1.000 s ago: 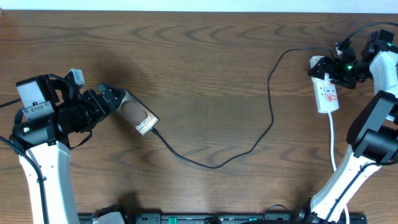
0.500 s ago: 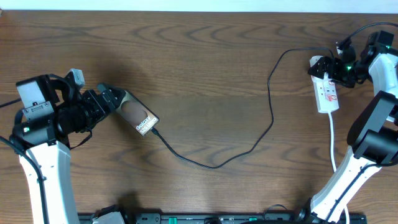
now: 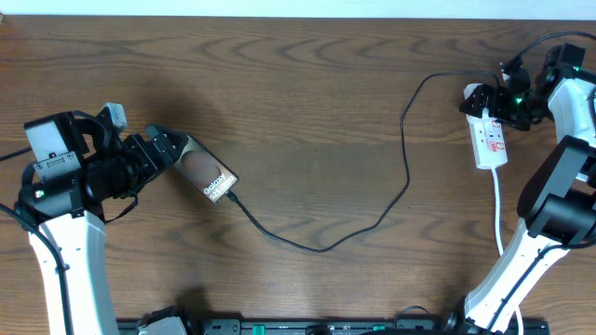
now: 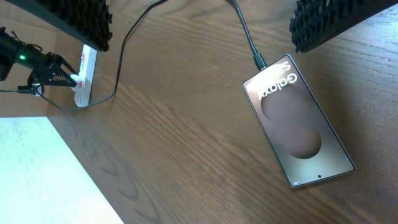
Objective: Plug charger to phone and switch on socket
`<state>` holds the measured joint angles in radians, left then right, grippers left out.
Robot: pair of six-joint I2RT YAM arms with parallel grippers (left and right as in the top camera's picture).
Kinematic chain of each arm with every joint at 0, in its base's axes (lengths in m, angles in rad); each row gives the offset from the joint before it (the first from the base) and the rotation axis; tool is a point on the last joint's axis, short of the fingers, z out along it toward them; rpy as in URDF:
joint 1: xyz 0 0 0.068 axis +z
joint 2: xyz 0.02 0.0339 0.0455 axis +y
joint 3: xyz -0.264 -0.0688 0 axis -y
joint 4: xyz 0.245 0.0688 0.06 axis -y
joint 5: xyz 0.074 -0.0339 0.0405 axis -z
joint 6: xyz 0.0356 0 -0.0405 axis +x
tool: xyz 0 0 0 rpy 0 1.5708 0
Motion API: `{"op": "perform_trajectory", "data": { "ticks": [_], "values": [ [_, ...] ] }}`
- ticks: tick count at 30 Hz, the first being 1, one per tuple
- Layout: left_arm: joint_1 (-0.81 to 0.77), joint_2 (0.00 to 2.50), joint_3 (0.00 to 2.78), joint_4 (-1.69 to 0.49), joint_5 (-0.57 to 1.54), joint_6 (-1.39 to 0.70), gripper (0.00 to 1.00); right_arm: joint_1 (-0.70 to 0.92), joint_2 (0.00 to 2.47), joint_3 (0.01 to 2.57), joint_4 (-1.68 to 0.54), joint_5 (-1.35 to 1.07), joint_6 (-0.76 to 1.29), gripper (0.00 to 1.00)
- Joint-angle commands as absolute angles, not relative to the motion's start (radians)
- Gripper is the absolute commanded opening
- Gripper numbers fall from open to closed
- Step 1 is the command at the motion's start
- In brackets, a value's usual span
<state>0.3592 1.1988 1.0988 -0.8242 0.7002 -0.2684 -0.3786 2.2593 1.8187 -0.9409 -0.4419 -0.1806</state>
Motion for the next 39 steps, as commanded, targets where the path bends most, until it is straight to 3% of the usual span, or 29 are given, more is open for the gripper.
{"op": "perform_trajectory", "data": {
  "ticks": [1, 27, 39],
  "values": [
    [0.363, 1.197, 1.094, -0.827, 0.694, -0.262, 0.91, -0.339, 2.296, 1.779, -0.991, -0.496, -0.146, 0.99],
    [0.363, 1.197, 1.094, -0.83, 0.695, -0.262, 0.91, -0.354, 2.296, 1.849, -1.063, -0.473, -0.121, 0.99],
    [0.363, 1.197, 1.094, -0.83, 0.694, -0.262, 0.91, -0.371, 2.296, 1.895, -1.09, -0.343, -0.109, 0.99]
  ]
}}
